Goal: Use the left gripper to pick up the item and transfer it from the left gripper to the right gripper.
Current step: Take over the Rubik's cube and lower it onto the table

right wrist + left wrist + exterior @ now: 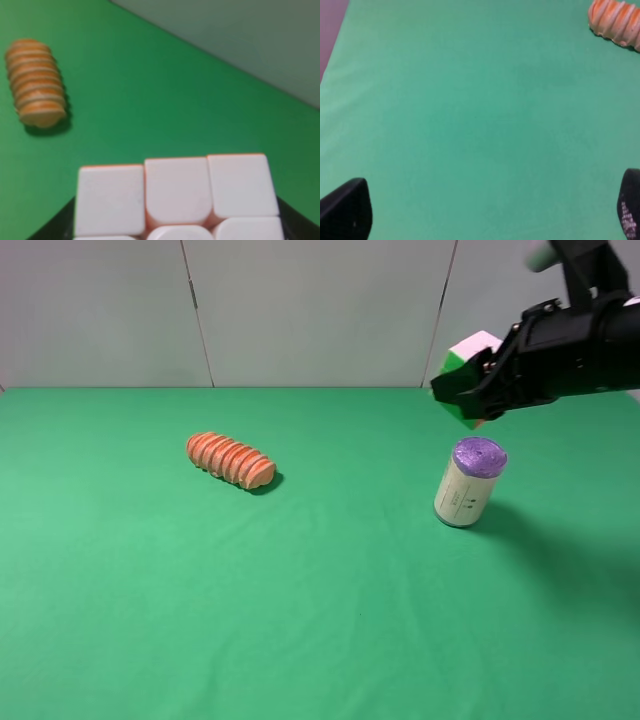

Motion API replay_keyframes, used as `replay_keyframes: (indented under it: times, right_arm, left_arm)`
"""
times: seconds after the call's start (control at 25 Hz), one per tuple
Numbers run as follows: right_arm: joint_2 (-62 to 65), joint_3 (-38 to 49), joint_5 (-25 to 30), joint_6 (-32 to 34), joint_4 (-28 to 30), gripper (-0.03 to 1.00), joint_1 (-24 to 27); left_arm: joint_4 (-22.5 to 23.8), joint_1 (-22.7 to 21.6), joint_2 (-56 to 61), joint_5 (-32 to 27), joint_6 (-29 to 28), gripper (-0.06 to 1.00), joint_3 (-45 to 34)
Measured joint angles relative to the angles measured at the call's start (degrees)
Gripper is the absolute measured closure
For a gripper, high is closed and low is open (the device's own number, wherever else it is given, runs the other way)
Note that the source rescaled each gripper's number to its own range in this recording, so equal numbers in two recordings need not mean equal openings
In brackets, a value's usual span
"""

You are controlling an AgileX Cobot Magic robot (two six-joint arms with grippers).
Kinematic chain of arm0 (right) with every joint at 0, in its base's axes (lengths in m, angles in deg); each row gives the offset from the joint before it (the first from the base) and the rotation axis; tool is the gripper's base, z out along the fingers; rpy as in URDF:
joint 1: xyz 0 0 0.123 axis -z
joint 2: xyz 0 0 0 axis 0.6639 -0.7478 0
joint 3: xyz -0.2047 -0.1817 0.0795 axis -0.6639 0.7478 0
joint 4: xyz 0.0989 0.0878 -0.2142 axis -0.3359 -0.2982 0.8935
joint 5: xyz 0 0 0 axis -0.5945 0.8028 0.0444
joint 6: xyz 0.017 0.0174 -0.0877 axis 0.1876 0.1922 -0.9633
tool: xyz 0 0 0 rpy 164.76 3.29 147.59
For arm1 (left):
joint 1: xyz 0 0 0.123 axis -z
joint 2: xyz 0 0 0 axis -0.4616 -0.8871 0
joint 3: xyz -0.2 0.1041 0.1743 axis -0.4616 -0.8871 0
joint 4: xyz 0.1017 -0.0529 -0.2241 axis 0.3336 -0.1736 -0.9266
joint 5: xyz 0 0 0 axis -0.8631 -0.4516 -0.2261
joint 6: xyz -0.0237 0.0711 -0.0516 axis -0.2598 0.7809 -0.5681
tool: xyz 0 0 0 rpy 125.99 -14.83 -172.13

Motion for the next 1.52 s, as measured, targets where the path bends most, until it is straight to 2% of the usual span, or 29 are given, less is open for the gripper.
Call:
replay_keyframes:
  times: [0.16, 0.32, 0.48, 0.6, 0.76, 0.96, 1.24, 1.52]
  right_arm:
    - [0.5, -3.9, 8.9, 15.1, 14.1, 0.97, 4.0]
    - [0.5, -5.9, 16.6, 28.9, 27.4, 0.97, 4.8]
    - [0.5, -5.9, 22.8, 37.9, 34.8, 0.97, 4.8]
    - [0.5, -5.9, 24.8, 42.4, 38.0, 0.97, 4.8]
    - [0.5, -4.0, 22.7, 47.1, 39.9, 0.97, 4.8]
    - [0.5, 3.7, 14.7, 50.0, 40.3, 0.97, 5.7]
    - [-1.6, 5.5, 7.4, 50.8, 40.3, 0.97, 16.3]
    - [-10.6, 5.6, 2.5, 50.6, 39.9, 0.97, 17.5]
  left_arm:
    - [0.0, 0.0, 0.0, 0.0, 0.0, -0.01, 0.0]
    - [0.0, 0.0, 0.0, 0.0, 0.0, -0.01, 0.0]
    - [0.0, 0.0, 0.0, 0.0, 0.0, -0.01, 0.0]
    - [0.0, 0.0, 0.0, 0.0, 0.0, -0.01, 0.0]
    - [0.0, 0.0, 0.0, 0.0, 0.0, -0.01, 0.0]
    - [0.0, 0.0, 0.0, 0.0, 0.0, -0.01, 0.0]
    - [0.0, 0.0, 0.0, 0.0, 0.0, -0.01, 0.0]
    - [0.0, 0.0, 0.0, 0.0, 0.0, -0.01, 0.0]
